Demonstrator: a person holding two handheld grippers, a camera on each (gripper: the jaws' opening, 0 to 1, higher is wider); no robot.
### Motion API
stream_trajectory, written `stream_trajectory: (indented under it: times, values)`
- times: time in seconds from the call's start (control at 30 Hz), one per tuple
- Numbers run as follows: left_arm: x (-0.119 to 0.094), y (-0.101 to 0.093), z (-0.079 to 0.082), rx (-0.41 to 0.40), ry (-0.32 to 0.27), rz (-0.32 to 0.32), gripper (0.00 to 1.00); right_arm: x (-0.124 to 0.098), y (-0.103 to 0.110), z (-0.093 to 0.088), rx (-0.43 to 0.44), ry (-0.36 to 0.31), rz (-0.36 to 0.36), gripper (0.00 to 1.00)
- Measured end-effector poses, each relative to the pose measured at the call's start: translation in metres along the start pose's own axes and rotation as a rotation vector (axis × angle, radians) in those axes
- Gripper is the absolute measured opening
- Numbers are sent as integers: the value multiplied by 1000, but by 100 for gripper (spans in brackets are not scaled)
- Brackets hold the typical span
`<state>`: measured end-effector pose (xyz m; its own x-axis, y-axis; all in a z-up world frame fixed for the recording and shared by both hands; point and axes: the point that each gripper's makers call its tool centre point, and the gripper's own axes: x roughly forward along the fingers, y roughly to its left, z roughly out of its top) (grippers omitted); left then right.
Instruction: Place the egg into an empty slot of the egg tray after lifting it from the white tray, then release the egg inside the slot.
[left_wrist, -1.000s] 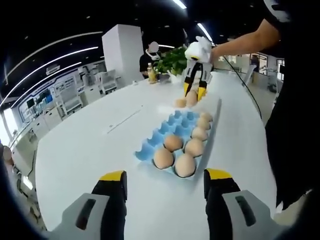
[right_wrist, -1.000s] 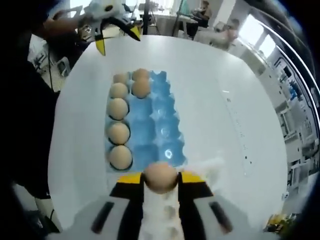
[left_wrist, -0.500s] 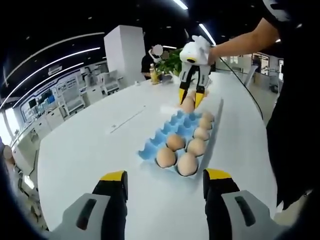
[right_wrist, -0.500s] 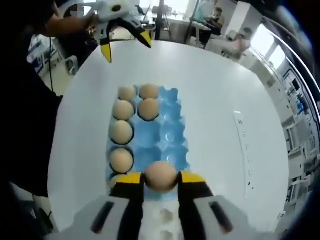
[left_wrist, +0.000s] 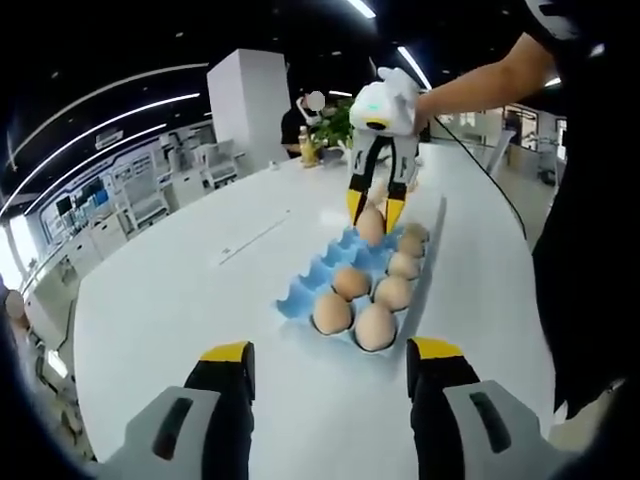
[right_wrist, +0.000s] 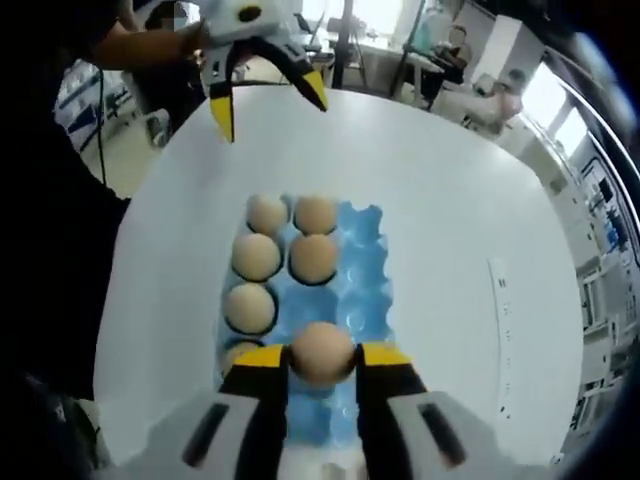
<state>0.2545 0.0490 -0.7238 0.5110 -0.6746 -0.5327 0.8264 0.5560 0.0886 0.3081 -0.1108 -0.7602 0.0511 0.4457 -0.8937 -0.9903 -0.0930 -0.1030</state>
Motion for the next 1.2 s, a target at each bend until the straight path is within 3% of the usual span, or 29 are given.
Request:
stream_trajectory:
  times: [0.27,0.7,0.97,1.2]
  values:
    - [-2,1,-2,-2,2,8,62,16,3,10,-26,-1,30,26]
    - [-2,-1,-4,-7,5,6,62,37,10,11,-46,30,82,26]
    - [-2,-1,-3,-5,5,6,61,38,6,8,15,35,113,26]
    - [-2,-1,-2,2,2,5,60,38,9,6,-8,15,128,27]
